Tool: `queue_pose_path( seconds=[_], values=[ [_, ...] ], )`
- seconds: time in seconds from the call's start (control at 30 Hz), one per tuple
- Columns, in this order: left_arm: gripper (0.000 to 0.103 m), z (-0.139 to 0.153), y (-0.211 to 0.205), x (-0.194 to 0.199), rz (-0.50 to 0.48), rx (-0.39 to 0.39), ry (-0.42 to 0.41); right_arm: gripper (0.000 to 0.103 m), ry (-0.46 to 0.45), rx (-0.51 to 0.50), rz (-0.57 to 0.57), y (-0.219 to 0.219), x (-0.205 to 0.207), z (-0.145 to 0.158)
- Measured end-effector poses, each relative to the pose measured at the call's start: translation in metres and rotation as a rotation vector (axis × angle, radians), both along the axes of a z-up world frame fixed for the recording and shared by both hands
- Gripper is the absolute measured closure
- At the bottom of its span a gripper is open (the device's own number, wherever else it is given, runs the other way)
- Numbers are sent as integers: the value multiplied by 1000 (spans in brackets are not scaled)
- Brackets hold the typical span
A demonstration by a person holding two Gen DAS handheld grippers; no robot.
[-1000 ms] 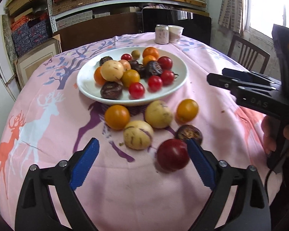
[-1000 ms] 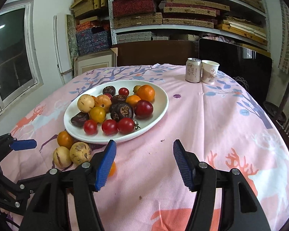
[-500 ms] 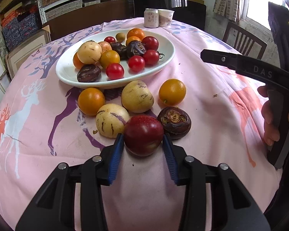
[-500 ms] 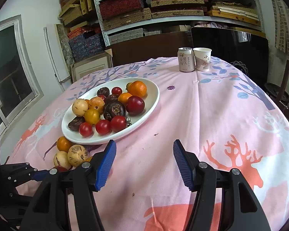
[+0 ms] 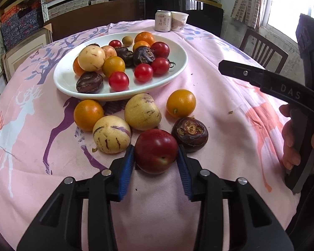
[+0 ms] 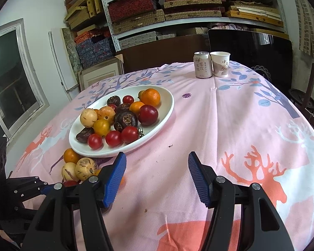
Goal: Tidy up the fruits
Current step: 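Grasp the large dark red fruit with the left tool, then hold the red fruit in the left tool while the right tool grasps a dark purple fruit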
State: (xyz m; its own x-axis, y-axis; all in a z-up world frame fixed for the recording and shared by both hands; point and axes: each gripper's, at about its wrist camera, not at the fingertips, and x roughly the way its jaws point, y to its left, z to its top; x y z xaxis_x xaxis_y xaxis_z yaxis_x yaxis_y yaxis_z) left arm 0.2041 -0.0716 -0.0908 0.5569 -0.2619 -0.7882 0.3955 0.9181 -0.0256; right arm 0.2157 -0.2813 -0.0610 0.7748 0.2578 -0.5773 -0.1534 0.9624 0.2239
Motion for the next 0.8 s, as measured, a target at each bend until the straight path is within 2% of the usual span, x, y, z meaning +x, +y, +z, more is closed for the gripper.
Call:
queue_pose_path(
  seconds=[0.17,0.37,0.57,0.63,0.7,0.8],
  values=[
    [64,2,0,-10,-4,2,-10,41,2,4,-1,-1,-1,0],
    [64,1,19,-27,33,-23,23,41,6,2,0,-1,0,-1],
    [63,1,24,-28,63,23,33,41,7,1,-1,0,0,-1],
    [63,-5,17,-23,65,63,44,41,10,2,-3,-1,0,-2],
    [53,-6,13,-22,67,85,20,41,10,4,-6,-2,0,-2],
    [49,-4,18,-18,69,43,37,41,14,13,-8,-4,0,-3]
  ],
)
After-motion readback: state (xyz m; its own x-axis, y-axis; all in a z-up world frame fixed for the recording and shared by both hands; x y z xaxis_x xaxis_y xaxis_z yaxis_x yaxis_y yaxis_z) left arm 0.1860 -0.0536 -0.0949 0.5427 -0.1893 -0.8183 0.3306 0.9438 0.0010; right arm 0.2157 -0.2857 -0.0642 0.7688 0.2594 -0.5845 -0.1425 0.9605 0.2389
